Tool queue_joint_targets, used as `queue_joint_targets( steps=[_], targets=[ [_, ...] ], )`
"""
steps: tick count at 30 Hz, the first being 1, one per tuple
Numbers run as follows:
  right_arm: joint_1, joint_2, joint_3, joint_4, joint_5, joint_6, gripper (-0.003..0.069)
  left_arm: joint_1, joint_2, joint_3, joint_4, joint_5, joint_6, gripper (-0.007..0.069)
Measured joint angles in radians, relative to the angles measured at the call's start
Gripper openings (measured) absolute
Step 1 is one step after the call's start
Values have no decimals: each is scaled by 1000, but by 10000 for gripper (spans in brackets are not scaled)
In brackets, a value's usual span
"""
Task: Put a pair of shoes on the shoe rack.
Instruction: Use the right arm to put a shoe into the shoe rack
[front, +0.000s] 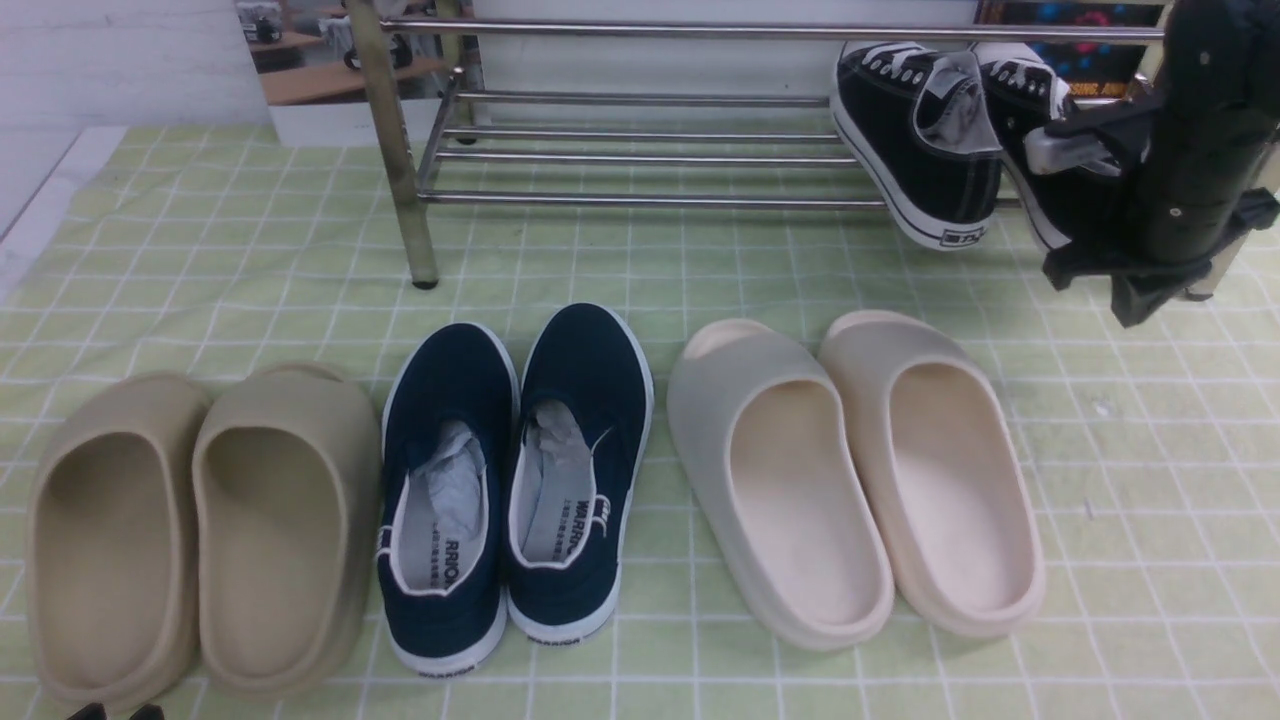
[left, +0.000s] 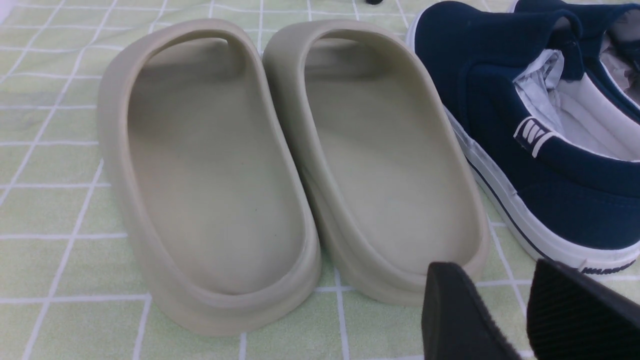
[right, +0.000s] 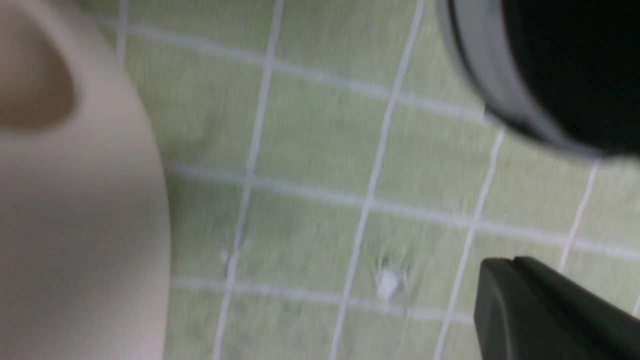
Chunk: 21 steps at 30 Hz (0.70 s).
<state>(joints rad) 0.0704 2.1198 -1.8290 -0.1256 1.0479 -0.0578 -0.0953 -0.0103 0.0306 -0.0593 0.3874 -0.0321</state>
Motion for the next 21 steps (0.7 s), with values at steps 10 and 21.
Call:
queue_joint_targets(
  steps=[10,21],
  targets=[
    [13,3,1,-2,-100,0,-3,0,0,0,0,0,0,239],
    [16,-109,-2,55,32,21,286,0,0,0,0,0,0,239]
  ],
)
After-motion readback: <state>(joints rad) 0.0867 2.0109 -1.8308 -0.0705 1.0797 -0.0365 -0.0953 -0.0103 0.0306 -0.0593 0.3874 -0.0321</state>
